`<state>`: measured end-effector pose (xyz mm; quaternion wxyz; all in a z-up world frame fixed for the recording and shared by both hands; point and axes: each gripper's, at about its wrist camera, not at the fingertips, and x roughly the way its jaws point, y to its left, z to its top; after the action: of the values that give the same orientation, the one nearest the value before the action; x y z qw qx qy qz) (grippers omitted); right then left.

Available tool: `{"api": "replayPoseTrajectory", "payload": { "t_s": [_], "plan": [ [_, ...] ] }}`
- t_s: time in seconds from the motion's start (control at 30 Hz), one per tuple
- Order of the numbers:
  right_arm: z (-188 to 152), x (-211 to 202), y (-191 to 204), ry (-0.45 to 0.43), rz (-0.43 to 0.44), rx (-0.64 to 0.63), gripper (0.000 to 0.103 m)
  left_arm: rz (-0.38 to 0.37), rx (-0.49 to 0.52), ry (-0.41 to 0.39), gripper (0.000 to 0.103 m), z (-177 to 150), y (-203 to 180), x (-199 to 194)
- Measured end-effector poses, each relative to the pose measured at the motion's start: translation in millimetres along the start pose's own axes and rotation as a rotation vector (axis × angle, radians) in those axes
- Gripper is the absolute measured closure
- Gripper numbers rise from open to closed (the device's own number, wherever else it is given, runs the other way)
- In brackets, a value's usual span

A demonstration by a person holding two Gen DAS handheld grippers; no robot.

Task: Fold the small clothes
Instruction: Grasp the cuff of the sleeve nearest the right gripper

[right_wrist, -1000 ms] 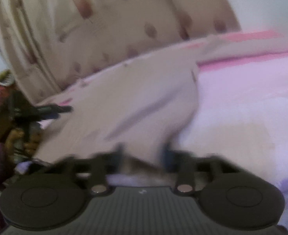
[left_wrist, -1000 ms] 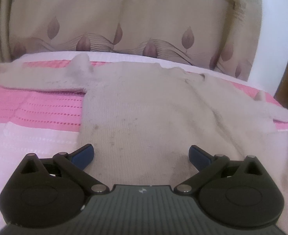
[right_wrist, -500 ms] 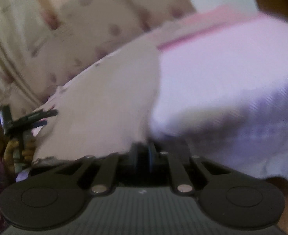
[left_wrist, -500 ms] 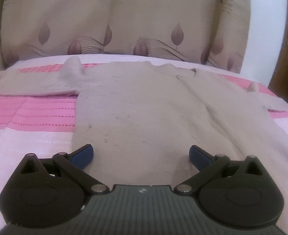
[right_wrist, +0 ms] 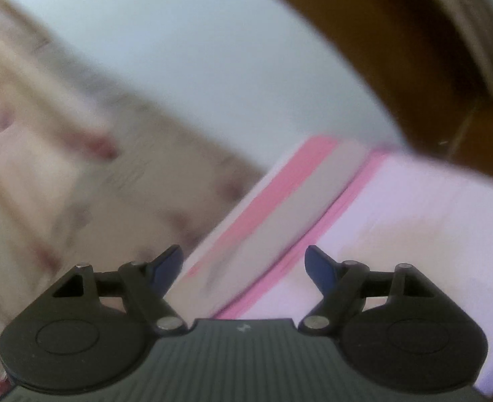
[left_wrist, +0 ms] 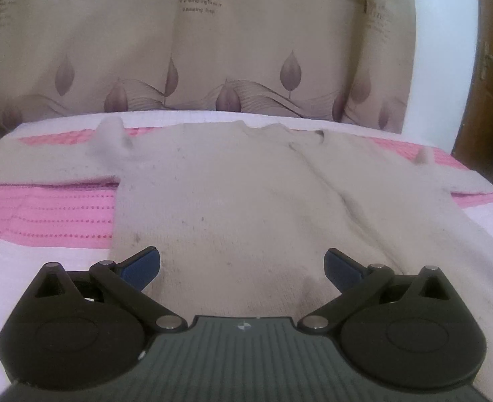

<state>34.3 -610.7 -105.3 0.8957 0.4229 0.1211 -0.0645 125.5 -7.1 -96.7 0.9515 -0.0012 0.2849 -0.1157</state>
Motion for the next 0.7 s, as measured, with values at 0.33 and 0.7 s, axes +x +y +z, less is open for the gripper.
{"api": "replayPoseTrajectory", "payload": {
  "t_s": [0.33,0.7],
  "plan": [
    [106.1,113.0,-91.0,0.034,-0.222,0.146,0.020,0.010,-0.028,0.087,0.000,2.6,5.2,16.6],
    [103.2,175.2,-122.8,0.031,-0.208,0.234,0.090,0.058,0.041,0.118,0.000,1.9,-3.4,21.5]
  ]
}}
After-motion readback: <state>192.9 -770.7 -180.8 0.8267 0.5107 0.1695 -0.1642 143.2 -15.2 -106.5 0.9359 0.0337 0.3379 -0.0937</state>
